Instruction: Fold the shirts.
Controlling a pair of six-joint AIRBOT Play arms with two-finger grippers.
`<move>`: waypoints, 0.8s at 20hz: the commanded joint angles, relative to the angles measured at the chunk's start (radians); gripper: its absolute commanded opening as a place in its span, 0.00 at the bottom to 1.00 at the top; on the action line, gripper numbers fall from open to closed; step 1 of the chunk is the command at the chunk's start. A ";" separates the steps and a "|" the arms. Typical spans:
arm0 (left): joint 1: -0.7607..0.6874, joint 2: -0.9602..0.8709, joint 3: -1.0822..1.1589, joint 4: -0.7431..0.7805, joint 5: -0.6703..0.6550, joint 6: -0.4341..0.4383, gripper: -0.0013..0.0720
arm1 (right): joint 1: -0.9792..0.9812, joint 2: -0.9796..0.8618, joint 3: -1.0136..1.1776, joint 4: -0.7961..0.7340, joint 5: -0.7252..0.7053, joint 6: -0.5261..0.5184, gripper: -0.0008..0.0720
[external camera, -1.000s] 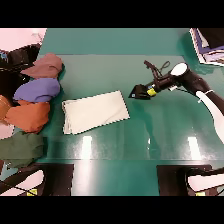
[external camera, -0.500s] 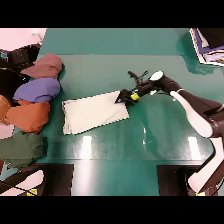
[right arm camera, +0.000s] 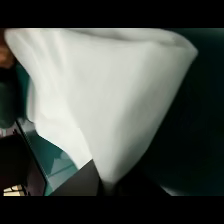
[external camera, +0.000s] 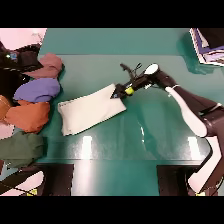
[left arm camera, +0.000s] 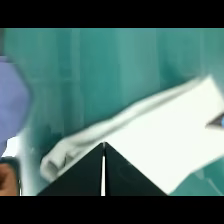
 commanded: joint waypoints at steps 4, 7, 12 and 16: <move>-0.143 0.000 0.000 0.001 0.005 -0.013 0.06 | -0.356 0.319 -0.216 -0.101 -0.078 0.017 0.03; -0.163 0.000 0.000 0.000 0.016 -0.032 0.06 | -0.632 0.495 -0.333 -0.267 -0.090 0.056 0.03; -0.163 0.000 0.000 -0.004 0.067 -0.088 0.05 | -1.140 0.682 -0.501 -0.338 -0.147 0.070 0.03; -0.163 0.000 0.000 -0.007 0.093 -0.098 0.05 | -1.399 0.772 -0.660 -0.338 -0.233 0.082 0.03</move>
